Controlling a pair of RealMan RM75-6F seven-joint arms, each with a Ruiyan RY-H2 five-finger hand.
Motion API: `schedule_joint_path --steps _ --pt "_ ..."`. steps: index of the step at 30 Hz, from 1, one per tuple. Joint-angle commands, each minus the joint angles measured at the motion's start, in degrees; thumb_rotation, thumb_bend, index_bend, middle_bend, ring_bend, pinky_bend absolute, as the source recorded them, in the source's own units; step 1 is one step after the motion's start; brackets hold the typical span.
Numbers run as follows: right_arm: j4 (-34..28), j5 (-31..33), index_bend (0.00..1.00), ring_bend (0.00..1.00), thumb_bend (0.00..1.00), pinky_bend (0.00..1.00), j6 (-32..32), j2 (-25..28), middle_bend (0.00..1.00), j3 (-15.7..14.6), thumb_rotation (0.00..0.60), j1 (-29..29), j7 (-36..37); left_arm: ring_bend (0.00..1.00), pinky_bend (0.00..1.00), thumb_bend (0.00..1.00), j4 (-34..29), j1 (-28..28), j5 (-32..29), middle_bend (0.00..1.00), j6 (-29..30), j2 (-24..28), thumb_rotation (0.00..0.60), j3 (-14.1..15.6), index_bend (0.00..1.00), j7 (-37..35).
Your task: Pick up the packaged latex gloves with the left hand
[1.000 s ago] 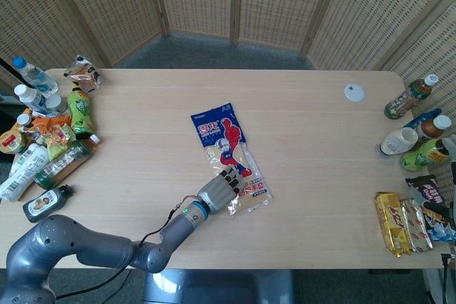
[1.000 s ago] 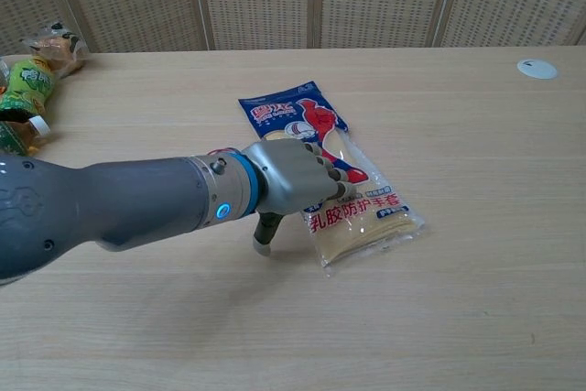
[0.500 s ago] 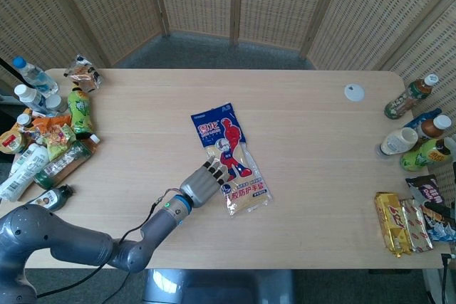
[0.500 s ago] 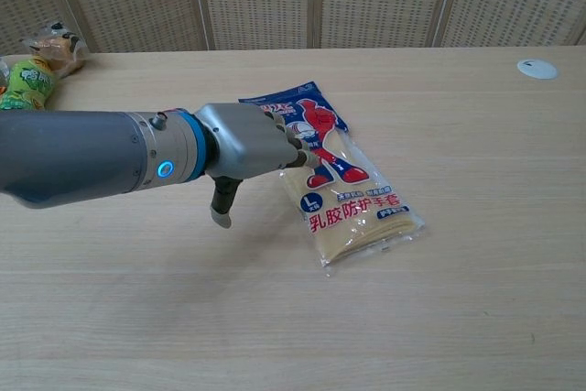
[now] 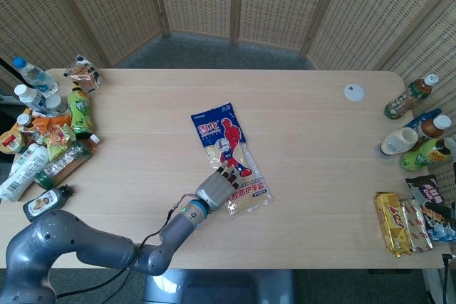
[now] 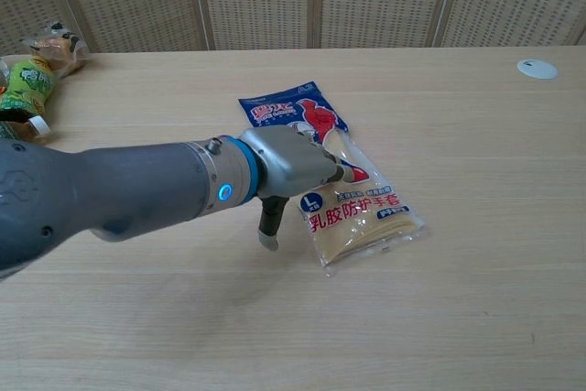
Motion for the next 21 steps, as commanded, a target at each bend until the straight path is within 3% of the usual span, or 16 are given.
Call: schedule_joint_path --steps 1,9,14,21 --pt "0.03 0.01 0.08 0.00 0.15 0.13 0.09 -0.04 0.04 0.01 0.600 -0.03 -0.13 0.00 0.00 0.00 1.10 -1.17 -2.57 0.00 0.09 -1.77 0.600 -0.44 0.00 0.94" --pt "-0.43 -0.29 0.09 0.00 0.15 0.13 0.42 -0.16 0.04 -0.10 0.600 -0.16 -0.54 0.00 0.00 0.00 -4.02 -2.20 -6.17 0.00 2.67 1.35 0.600 0.42 0.00 3.10" --pt "-0.78 -0.39 0.08 0.00 0.15 0.13 0.83 -0.03 0.04 -0.05 0.600 -0.36 -0.64 0.00 0.00 0.00 -7.71 -2.61 -9.01 0.00 4.33 3.91 0.600 1.78 0.05 4.68" --pt "-0.76 -0.37 0.09 0.00 0.15 0.13 0.72 -0.02 0.04 -0.08 0.600 -0.36 -0.72 0.00 0.00 0.00 -6.84 -1.54 -3.07 0.00 3.82 4.43 0.600 0.55 0.01 -0.22"
